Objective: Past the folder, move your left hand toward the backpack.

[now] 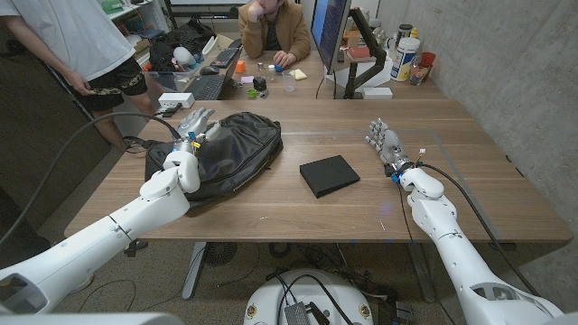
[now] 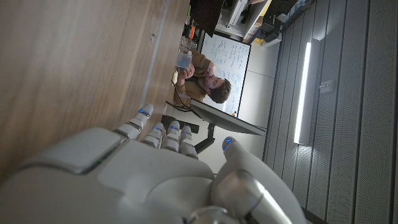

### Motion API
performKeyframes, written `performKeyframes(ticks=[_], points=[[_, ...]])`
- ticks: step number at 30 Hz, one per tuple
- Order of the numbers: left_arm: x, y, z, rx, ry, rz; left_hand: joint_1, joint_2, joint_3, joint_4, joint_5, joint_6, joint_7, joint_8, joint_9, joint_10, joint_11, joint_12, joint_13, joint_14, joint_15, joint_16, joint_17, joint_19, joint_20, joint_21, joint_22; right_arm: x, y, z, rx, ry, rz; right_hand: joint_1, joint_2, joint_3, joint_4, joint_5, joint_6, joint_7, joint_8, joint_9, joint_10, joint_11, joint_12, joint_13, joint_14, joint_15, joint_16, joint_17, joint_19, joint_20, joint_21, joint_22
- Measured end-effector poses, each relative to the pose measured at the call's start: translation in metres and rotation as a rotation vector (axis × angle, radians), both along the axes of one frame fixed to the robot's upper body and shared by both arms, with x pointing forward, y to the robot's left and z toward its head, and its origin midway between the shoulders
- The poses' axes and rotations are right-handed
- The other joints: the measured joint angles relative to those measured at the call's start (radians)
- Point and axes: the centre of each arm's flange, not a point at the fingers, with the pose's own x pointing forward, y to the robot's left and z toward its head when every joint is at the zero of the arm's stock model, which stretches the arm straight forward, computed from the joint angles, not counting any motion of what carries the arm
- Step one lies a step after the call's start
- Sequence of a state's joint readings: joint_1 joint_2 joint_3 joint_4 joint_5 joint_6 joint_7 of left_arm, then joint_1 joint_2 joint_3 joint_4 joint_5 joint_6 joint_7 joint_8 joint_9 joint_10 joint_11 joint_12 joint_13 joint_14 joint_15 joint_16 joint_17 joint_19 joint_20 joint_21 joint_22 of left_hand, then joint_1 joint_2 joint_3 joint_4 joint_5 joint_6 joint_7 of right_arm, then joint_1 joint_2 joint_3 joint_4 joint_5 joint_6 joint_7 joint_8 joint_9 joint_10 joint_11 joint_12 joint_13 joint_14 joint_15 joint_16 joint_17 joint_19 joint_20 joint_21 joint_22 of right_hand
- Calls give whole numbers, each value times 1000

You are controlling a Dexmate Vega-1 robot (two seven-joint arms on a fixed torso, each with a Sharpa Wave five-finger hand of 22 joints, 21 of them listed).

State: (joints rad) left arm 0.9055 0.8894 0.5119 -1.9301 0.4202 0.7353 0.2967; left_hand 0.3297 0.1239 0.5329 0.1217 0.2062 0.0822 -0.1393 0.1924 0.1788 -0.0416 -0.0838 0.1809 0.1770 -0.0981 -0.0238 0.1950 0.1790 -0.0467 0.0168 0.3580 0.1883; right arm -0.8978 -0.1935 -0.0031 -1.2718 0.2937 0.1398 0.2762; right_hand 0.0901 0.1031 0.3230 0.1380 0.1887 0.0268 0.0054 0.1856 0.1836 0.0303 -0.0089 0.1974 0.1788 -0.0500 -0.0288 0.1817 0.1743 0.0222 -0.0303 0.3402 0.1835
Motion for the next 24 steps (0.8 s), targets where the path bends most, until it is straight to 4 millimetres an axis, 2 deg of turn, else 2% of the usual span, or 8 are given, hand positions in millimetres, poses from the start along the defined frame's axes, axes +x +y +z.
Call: performKeyframes(ticks=[24], points=[[2, 0, -3, 5, 23, 5, 5, 5, -2, 3, 0, 0, 0, 0, 0, 0, 0, 0, 0, 0, 0, 0, 0, 0, 0, -14, 0, -1, 0, -1, -2, 3, -1, 0, 0, 0, 0, 0, 0, 0, 0, 0, 0, 0, 0, 0, 0, 0, 0, 0, 0, 0, -4, 0]])
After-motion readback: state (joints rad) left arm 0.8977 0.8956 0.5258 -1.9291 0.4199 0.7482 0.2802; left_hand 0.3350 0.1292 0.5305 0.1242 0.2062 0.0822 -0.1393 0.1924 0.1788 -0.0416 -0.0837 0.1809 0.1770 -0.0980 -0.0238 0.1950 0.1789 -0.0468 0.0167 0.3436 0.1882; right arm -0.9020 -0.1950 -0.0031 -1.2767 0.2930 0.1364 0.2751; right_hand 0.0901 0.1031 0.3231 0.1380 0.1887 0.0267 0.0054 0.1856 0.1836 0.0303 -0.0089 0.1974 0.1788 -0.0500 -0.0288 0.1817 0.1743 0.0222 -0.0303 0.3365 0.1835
